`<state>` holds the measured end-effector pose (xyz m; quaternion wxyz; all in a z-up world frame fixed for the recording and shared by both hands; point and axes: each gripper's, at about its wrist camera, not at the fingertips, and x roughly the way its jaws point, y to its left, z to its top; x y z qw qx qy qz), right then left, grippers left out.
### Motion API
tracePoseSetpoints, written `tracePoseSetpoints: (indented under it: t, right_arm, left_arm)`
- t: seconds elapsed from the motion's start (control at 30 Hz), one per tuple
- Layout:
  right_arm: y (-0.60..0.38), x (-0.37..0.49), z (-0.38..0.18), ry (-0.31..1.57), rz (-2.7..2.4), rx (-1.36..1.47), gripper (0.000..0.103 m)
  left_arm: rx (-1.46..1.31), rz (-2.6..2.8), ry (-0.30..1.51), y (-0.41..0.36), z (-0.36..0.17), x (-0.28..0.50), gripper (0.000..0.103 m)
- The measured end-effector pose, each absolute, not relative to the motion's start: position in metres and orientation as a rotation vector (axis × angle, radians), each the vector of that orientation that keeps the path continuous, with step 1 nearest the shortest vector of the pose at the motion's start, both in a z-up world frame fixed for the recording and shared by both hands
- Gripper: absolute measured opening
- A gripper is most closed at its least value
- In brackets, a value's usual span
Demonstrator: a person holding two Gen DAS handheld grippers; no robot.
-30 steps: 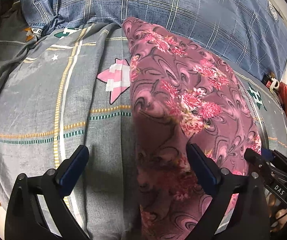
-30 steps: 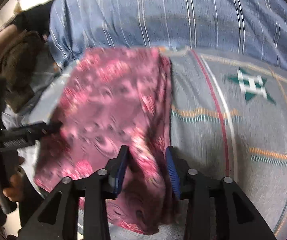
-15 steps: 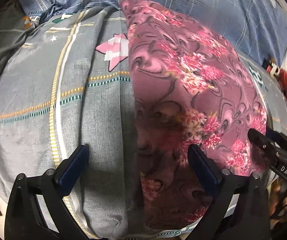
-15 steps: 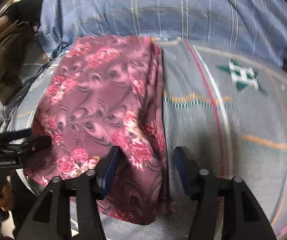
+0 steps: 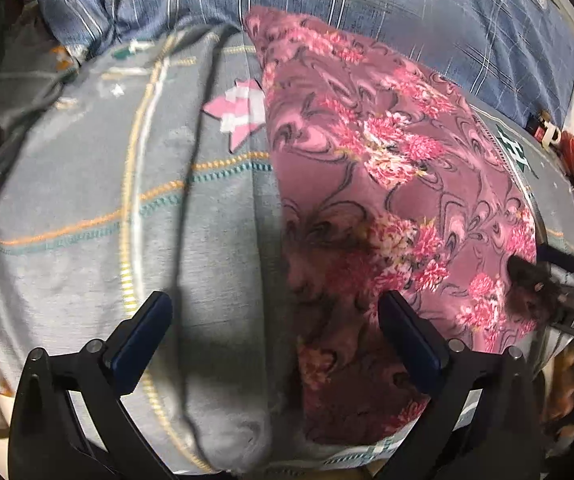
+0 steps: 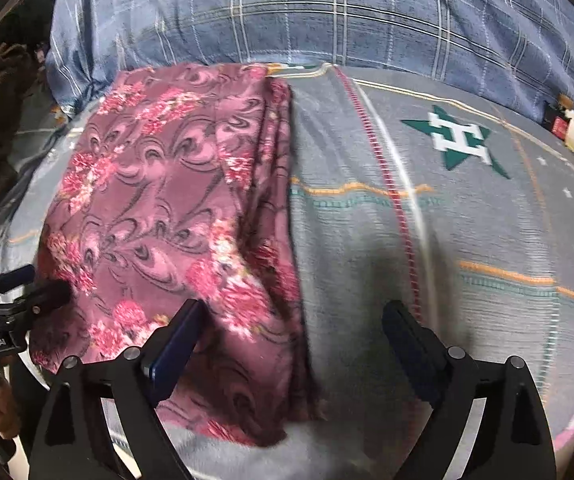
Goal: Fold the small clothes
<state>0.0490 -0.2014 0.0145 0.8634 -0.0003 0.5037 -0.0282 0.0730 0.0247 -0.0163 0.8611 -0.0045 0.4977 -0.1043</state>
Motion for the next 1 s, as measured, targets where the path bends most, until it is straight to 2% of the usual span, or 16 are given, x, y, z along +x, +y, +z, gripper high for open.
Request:
tracePoseSetpoints:
  t: [0.13, 0.33, 0.6, 0.83, 1.0]
  right_arm:
    - [-0.205, 0.035, 0.046, 1.023, -0.091, -0.132, 0.092]
    - [-0.215, -0.007, 0.079, 0.918, -0.118, -0.185, 0.101]
    - [-0.198, -0.052, 0.064, 0.861, -0.137, -0.273, 0.102]
    - [-0.178, -0.069, 0.072, 0.779, -0.123, -0.298, 0.102]
    - [-0.184, -0.066, 0.067, 0.812, -0.160, -0.287, 0.102]
  left_arm:
    - [0.026, -0.196, 0.981, 0.028, 0.001, 0.054, 0.103]
    - [0.071, -0.156, 0.892, 0.026, 0.015, 0.026, 0.103]
    - [0.142, -0.176, 0.823, 0.013, 0.014, -0.004, 0.103]
    - [0.160, -0.196, 0.820, 0.002, 0.014, -0.022, 0.103]
    - [0.172, -0.216, 0.804, 0.004, 0.016, -0.029, 0.103]
